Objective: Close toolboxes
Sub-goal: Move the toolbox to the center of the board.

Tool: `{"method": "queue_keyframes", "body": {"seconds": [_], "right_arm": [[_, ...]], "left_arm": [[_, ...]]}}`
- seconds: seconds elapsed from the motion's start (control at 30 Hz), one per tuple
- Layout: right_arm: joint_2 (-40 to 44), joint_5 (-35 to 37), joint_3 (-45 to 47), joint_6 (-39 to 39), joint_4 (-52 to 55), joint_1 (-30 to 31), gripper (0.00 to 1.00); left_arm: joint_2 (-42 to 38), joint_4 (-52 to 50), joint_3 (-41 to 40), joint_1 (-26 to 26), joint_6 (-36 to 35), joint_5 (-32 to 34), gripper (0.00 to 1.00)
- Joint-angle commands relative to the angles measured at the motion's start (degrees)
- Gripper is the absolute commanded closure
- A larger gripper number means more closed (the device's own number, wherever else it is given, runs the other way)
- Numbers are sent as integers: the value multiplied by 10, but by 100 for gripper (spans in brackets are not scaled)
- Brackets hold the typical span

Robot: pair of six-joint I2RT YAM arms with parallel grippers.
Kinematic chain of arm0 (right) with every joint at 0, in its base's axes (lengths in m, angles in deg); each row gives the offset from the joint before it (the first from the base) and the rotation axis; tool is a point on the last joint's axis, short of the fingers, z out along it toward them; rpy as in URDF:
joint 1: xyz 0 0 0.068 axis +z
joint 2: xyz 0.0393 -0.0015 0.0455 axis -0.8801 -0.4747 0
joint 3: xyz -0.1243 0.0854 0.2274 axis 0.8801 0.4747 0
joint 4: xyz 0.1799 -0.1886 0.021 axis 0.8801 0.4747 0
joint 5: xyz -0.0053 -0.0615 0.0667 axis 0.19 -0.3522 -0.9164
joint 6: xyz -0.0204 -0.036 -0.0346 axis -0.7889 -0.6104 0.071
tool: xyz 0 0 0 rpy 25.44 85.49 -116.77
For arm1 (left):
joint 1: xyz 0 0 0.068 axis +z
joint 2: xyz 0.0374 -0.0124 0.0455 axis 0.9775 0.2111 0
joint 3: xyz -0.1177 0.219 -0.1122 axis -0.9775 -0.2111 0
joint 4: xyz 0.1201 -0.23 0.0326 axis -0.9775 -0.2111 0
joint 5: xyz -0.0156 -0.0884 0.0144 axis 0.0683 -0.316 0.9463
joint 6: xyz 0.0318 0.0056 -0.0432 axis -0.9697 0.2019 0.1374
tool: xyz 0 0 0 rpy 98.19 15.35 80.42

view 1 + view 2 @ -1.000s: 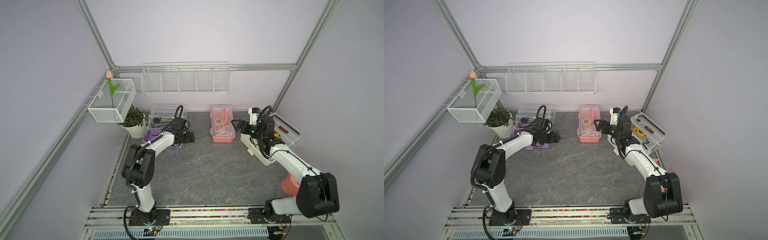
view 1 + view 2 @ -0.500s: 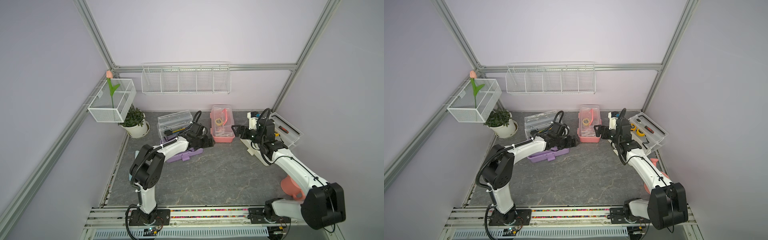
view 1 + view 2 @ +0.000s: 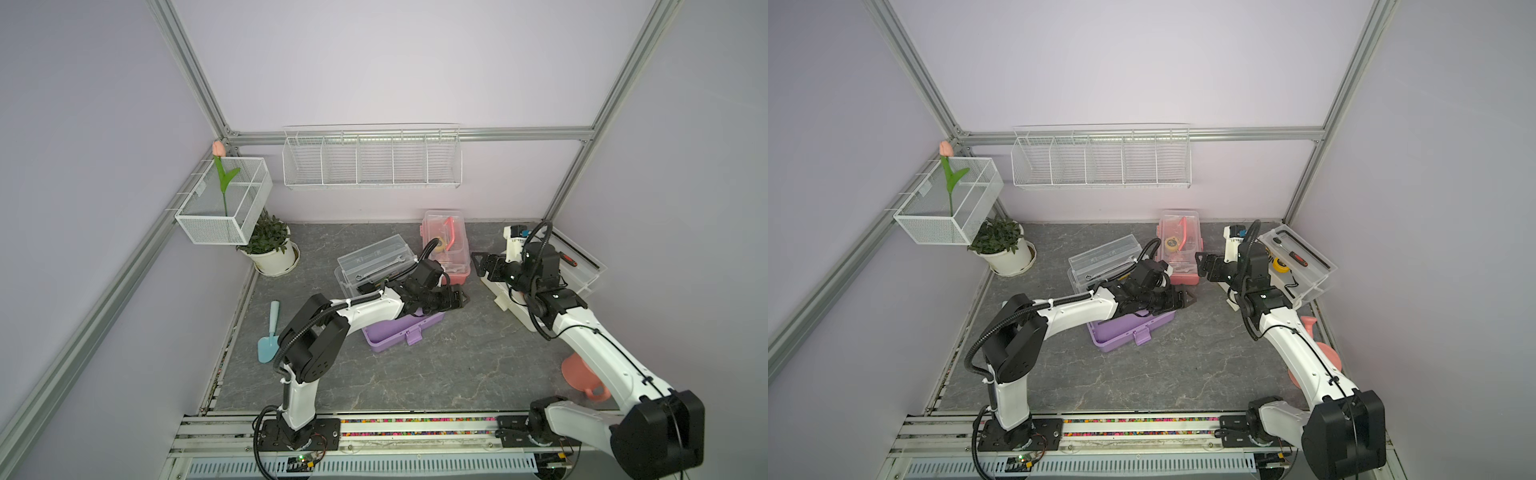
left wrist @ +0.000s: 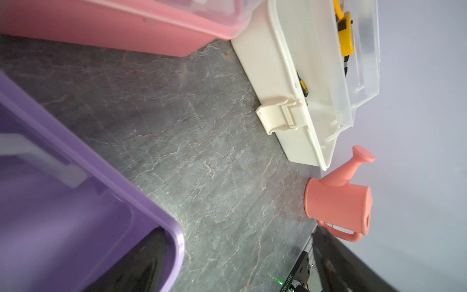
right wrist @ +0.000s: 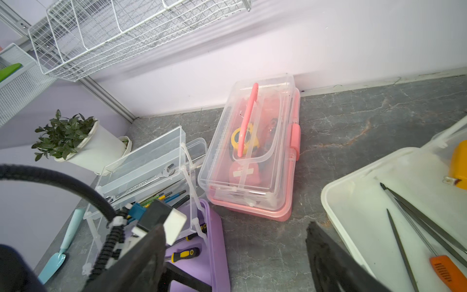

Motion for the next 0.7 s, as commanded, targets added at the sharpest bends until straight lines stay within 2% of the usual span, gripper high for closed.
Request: {"method": "queue_keyframes", "body": {"seconds": [0.0,0.07,0.27,0.5,0.67], "right_arm": [[3,5,12,-11,32,3,5],[-7,-8,9,-9,41,6,0],[-64,-30,-18,-36,56,56,13],[-179,-34,-83,-87,98,116,20],[-252,-9,-132,-123,132,149,28]], "left_arm": [[-69,-57,43,13,-62,58,7],[-97,-83,46,28,-87,79,6],[-177,-106,4,104,-121,118,5],[-261,-129,-57,203,-146,194,3],[-307,-100,-126,293,-129,189,2]]}}
